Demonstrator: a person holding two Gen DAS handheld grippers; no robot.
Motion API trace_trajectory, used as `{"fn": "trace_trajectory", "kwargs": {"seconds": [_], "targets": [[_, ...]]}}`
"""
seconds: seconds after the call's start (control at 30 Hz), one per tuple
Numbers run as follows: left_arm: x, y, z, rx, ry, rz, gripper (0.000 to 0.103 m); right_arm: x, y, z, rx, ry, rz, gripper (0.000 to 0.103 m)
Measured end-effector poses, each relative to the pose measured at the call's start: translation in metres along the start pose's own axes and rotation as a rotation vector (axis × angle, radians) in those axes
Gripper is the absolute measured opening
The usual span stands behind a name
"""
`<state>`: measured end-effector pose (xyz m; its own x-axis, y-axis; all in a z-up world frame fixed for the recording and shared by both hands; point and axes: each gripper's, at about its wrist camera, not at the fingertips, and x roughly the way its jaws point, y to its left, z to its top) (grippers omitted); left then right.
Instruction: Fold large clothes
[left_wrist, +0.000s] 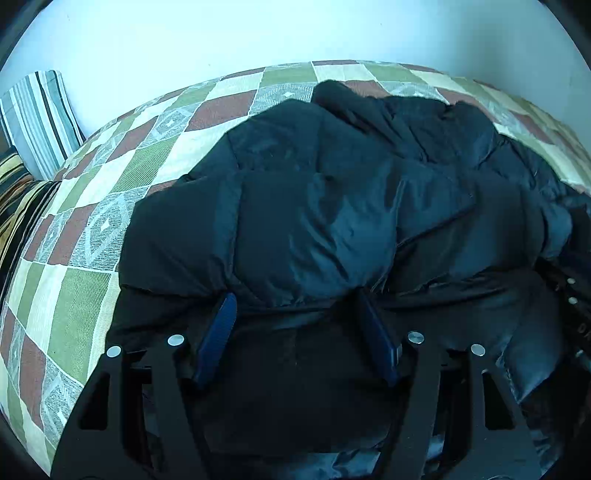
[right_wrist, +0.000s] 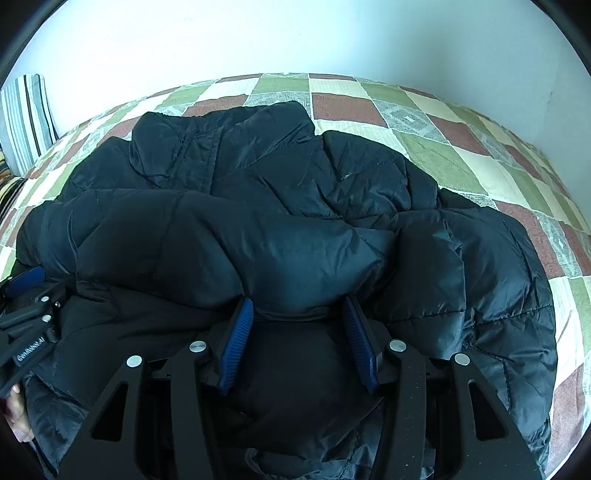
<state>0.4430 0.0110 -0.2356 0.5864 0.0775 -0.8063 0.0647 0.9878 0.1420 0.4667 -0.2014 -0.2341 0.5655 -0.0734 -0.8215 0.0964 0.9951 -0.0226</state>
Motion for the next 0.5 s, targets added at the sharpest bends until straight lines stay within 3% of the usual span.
{"fn": "trace_trajectory", "kwargs": {"seconds": [0.23, 0.4, 0.5], "targets": [[-0.037, 0.006, 0.001, 0.029, -0.053, 0.012, 0.066, -0.031, -0.006, 0.002, 0.019, -0.037, 0.018, 0.055], [-0.098, 0.042, -0.04, 0.013, -0.119, 0.019, 0.067, -0.086, -0.034, -0.026, 0.034, -0.083, 0.02, 0.065], [-0.124, 0.07, -0.072, -0.047, -0.106, -0.006, 0.07, -0.117, -0.061, -0.055, 0.038, -0.099, 0.009, 0.068]]}}
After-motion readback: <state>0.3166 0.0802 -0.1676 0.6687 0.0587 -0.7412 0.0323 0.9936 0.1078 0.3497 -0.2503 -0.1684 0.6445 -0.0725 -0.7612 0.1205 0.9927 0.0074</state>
